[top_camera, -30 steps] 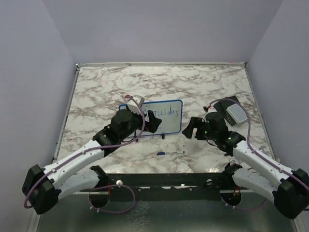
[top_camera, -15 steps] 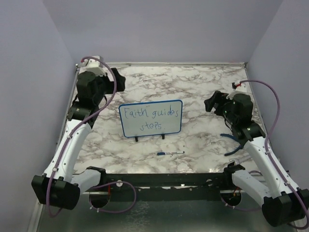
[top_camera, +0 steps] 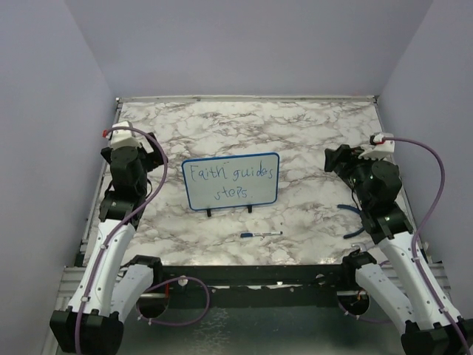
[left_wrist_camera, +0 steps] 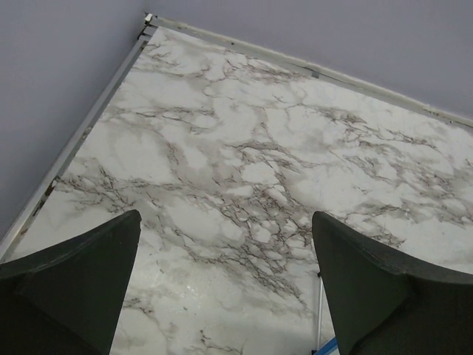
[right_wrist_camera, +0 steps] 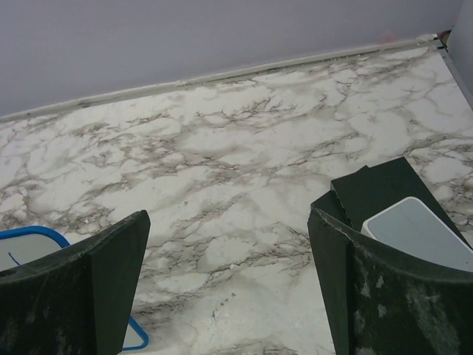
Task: Write a sentence on the whiteboard
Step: Reset both arms
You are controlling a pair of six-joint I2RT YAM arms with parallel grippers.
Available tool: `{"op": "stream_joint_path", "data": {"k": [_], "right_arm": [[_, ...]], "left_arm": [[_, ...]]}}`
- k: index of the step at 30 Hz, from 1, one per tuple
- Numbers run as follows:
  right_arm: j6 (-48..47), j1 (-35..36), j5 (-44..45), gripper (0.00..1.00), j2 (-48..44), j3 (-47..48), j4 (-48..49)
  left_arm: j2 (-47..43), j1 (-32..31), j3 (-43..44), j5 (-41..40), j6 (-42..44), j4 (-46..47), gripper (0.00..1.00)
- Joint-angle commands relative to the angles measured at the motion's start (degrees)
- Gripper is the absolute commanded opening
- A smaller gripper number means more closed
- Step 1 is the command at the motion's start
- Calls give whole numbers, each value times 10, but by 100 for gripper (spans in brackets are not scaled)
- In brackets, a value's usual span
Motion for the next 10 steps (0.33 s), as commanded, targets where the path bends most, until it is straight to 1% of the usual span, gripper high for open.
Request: {"op": "stream_joint_path", "data": {"k": [1,10], "right_arm": [[-12,-3,27,91,-7,-5,21],[-12,-3,31,92,-8,-1,14]], "left_arm": [[-21,0,-5,-44,11,8,99],[-32,0,-8,-48,9,8,99]]}}
